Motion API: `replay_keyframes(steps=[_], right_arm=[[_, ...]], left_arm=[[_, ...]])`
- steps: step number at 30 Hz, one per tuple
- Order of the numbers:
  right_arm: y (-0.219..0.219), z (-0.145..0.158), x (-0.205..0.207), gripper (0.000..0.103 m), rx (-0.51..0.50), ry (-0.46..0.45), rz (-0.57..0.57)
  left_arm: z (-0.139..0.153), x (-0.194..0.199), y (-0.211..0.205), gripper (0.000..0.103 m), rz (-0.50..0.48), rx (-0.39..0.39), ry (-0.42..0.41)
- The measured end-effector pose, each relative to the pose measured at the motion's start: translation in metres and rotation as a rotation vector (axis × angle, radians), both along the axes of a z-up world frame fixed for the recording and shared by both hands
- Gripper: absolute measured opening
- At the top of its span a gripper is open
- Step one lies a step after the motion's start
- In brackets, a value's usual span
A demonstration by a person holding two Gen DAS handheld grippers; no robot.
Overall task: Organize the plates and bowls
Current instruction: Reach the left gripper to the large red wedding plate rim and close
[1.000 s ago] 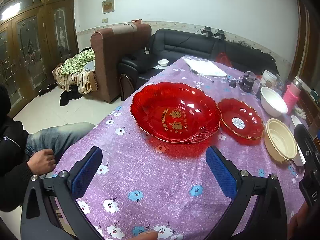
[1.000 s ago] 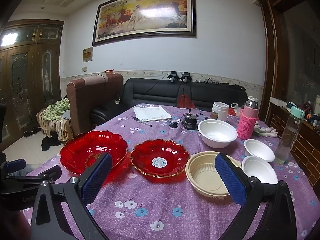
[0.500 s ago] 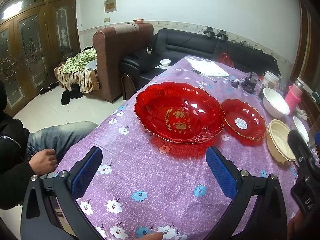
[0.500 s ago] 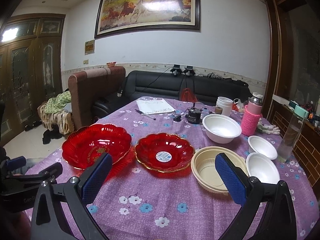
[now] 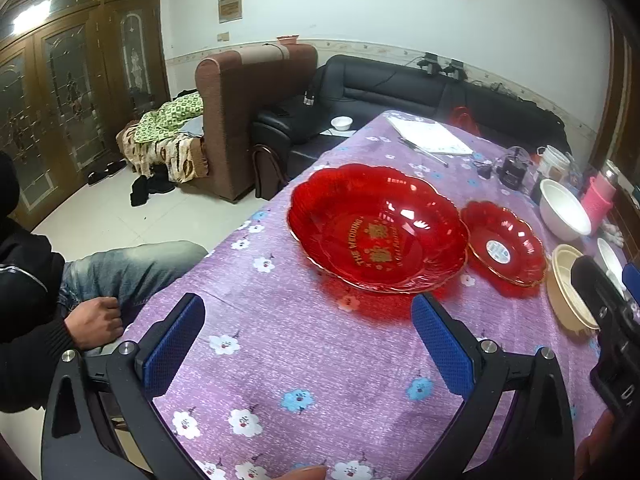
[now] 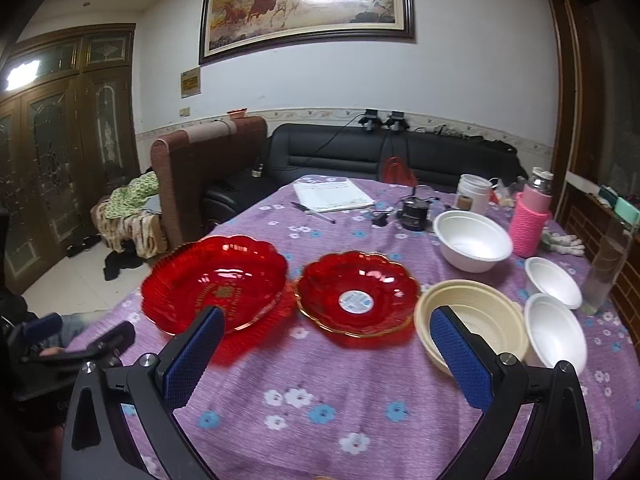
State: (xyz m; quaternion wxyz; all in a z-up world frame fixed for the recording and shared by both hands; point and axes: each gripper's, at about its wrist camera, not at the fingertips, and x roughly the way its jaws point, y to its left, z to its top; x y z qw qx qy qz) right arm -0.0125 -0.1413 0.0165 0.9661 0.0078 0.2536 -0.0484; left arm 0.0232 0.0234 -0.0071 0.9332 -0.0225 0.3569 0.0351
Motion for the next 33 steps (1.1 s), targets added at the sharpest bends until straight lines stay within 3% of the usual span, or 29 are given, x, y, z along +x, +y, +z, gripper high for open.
replay_keyframes(steps=[10,19,23,33], right_arm=[[-0.004,-0.009,0.024,0.102,0.128,0.07,0.038],[-0.014,-0.039,0.055,0.102,0.367,0.186,0.055],[-0.003,-0.051,0.069,0.102,0.391,0.212,0.075],[0.004,-0.083,0.115,0.096,0.588,0.333,0.082]], left_arm=[[-0.006,0.011,0.012,0.103,-0.015,-0.002,0.026],[-0.011,0.033,0.044,0.103,0.076,-0.02,0.059],[-0.02,0.051,0.051,0.103,0.103,-0.075,0.1],[-0.038,0.104,0.056,0.103,0.14,-0.185,0.218]])
